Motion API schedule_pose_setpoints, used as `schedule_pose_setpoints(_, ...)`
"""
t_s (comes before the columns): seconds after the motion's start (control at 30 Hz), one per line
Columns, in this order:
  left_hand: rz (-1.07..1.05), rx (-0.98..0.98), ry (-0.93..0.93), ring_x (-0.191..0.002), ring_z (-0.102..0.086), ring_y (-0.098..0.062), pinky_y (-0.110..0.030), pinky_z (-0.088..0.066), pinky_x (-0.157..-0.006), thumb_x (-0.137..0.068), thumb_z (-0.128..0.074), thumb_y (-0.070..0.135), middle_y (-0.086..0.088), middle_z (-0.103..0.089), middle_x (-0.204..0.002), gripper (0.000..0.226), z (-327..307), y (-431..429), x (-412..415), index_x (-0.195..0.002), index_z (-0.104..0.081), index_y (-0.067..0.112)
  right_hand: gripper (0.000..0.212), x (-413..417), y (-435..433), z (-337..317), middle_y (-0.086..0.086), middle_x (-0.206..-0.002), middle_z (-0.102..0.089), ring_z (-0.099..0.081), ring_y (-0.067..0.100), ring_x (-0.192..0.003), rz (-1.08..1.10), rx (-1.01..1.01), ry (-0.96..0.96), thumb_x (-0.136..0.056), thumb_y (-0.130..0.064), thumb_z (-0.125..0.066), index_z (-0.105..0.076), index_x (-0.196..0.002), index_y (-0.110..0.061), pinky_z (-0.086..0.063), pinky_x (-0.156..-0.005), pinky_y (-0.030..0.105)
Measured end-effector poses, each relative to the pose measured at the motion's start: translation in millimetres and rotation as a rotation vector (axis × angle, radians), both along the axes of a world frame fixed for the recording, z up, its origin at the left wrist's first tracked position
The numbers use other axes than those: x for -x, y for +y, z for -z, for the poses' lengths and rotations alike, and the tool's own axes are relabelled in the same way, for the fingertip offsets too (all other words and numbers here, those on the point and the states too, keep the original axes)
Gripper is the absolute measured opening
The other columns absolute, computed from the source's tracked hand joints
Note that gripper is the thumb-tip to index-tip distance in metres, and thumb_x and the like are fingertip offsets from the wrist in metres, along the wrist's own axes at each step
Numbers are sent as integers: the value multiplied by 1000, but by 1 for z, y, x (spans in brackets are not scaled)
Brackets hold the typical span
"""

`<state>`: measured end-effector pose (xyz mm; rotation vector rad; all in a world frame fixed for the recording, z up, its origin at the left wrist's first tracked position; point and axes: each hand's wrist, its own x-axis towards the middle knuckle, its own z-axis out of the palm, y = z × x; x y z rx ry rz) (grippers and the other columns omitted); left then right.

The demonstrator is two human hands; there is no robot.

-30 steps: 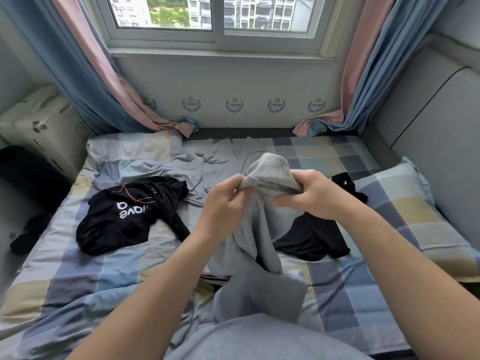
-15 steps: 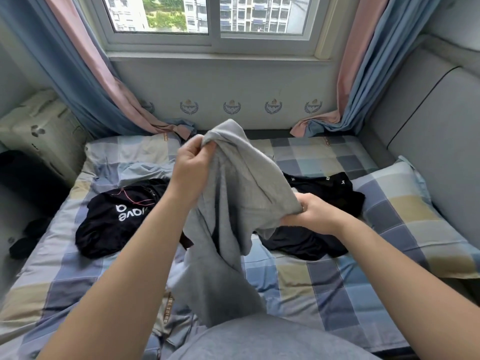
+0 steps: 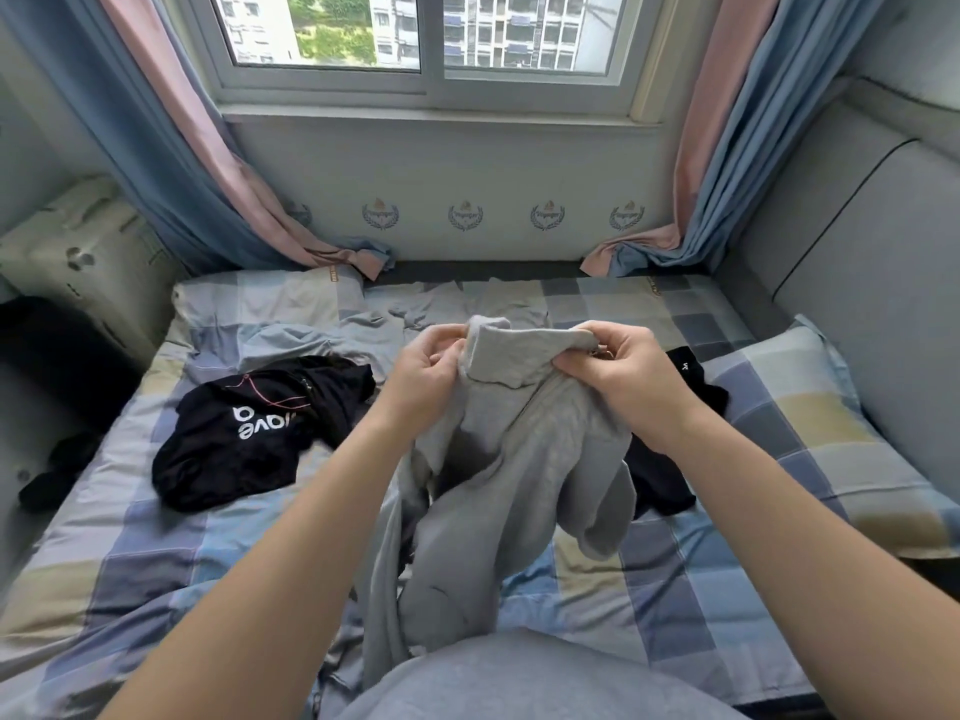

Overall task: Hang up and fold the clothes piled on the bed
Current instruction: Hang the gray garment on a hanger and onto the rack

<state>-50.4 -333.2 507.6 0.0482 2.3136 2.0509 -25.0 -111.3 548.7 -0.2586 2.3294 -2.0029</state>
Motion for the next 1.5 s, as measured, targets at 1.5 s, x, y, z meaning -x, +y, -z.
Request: schedule_pose_setpoints(1.5, 189, -23, -23, -76, -48, -16, -37, -40, -72, -102, -49, 39, -5, -55, -77, 51, 47, 25, -81, -86, -57, -9, 22, 12, 14, 11, 9, -71, -64, -56, 9, -68, 314, -351, 10, -95, -19, -66, -72, -78, -8, -47, -69, 25)
